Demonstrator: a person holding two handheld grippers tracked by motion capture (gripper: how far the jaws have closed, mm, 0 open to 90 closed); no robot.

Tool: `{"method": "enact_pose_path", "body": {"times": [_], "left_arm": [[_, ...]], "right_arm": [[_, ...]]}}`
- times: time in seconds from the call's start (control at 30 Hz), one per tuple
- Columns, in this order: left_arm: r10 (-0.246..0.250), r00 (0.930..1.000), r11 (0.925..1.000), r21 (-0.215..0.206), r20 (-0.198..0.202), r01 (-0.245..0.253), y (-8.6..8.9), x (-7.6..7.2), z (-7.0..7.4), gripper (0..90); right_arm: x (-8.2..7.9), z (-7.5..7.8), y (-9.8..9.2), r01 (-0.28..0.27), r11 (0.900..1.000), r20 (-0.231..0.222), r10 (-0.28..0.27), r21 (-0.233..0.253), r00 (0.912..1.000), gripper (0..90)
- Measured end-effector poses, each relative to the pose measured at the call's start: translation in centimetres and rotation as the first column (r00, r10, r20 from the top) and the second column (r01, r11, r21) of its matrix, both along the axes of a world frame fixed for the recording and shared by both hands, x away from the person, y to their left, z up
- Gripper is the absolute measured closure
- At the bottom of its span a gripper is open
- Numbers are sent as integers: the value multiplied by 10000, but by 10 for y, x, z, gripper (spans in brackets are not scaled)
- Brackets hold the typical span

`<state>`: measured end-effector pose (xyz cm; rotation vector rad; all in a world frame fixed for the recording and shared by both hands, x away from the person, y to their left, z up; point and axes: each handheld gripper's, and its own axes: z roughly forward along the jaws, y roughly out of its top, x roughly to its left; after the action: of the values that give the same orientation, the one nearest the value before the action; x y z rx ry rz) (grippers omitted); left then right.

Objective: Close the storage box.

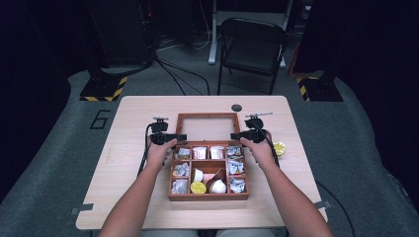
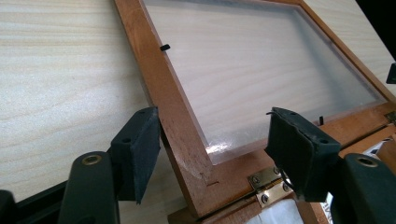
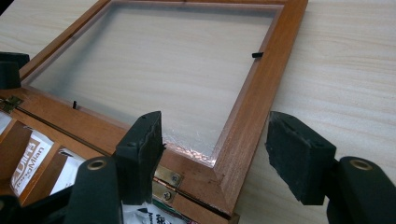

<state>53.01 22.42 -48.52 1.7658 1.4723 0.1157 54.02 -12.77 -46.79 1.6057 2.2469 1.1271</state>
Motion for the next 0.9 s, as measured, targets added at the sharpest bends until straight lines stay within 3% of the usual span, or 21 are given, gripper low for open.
{"method": "enact_pose_path", "body": {"times": [0.37, 0.63, 0.9], "left_arm": [[148, 9998, 9999, 79, -141, -147, -3, 3, -4, 325], [121, 9997, 9997, 209, -219, -117, -4, 5, -7, 316], [208, 9992, 9998, 5, -333, -208, -6, 7, -9, 286]], "right_arm": [[4, -5, 8, 36, 9998, -126, -38, -180, 9999, 333], [7, -10, 9, 157, 9996, -453, -168, -243, 9988, 321], [9, -12, 8, 206, 9998, -655, -209, -41, 9976, 310]]}}
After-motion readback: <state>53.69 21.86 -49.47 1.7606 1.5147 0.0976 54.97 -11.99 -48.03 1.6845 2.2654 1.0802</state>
